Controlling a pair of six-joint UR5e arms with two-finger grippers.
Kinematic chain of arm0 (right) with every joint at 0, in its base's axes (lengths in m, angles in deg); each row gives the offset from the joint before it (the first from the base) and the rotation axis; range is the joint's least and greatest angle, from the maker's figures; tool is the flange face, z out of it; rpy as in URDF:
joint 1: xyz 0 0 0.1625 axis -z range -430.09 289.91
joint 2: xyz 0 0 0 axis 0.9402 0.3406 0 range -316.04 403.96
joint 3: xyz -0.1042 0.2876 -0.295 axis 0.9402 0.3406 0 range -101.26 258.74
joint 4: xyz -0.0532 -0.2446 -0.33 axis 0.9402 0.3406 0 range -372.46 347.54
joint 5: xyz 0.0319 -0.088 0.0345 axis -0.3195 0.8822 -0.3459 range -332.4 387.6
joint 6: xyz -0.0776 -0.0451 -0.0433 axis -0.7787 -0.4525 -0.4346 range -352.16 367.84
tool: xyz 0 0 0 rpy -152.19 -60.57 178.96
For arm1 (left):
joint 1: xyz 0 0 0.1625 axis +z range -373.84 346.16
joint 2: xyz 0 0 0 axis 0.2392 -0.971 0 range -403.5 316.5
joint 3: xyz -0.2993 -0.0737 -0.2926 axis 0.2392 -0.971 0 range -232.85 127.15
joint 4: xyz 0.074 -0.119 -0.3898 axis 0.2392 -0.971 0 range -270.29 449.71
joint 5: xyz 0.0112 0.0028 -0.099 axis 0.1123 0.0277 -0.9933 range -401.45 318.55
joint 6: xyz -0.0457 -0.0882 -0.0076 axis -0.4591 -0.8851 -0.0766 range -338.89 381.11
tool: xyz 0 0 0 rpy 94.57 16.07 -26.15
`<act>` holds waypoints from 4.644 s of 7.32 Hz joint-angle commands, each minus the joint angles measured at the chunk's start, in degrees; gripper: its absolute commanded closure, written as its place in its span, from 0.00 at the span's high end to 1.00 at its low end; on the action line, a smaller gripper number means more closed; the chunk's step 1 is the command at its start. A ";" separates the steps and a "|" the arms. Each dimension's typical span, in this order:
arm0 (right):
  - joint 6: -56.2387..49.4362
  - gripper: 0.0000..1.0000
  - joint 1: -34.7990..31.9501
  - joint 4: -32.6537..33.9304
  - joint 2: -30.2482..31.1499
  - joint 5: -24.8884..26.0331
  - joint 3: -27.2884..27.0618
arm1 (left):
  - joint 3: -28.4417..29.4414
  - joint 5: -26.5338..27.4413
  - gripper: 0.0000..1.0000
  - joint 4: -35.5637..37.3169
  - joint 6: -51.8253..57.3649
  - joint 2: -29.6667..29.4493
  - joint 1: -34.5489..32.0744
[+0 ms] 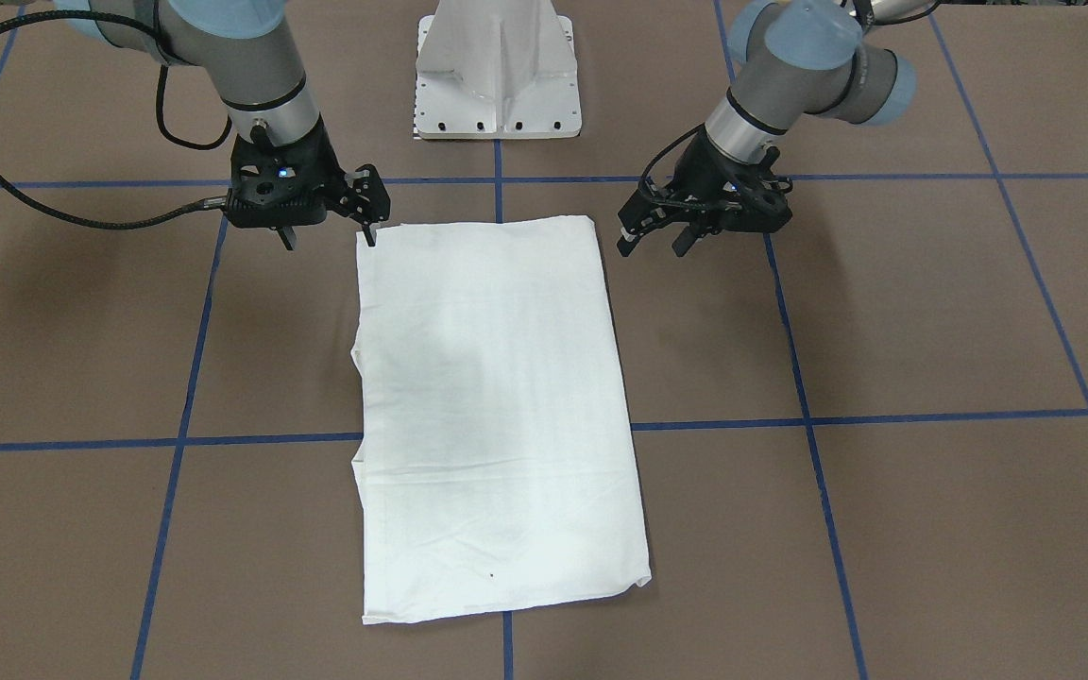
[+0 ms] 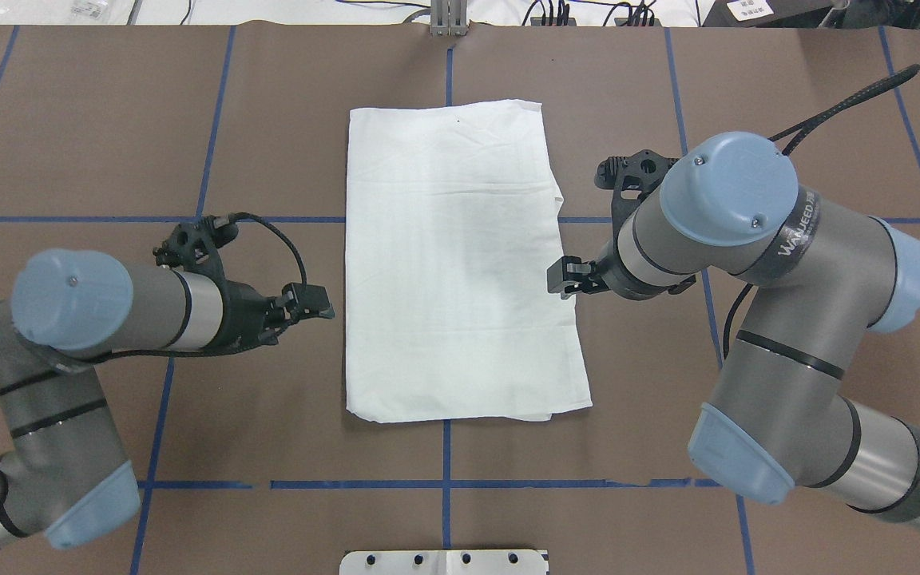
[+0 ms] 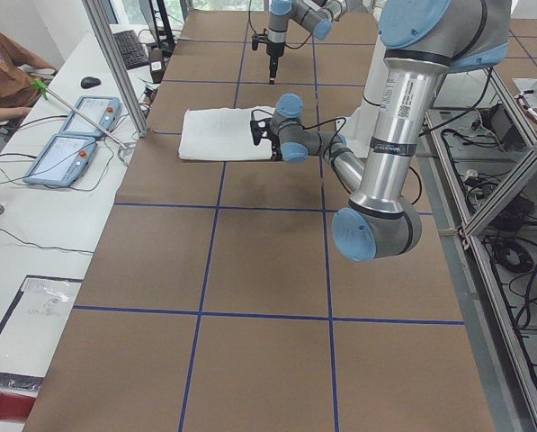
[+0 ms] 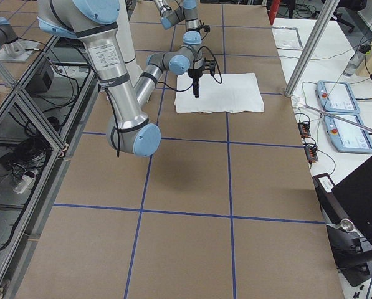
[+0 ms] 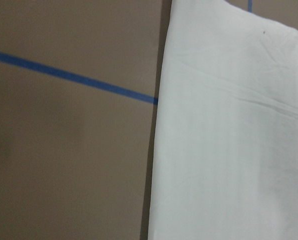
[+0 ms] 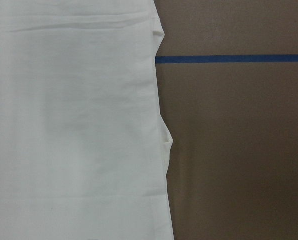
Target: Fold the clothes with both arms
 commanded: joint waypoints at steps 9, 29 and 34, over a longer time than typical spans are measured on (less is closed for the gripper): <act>0.41 1.00 0.90 -0.01 -0.76 0.07 0.01 | 3.32 7.41 0.93 10.70 -8.00 -7.30 11.53; 12.93 1.00 4.41 -0.01 -1.02 1.04 -0.07 | 2.71 6.97 0.00 10.61 -8.70 -7.39 9.68; 42.04 1.00 11.80 0.17 -2.25 6.84 3.34 | 2.71 6.97 0.00 10.61 -8.70 -7.65 9.42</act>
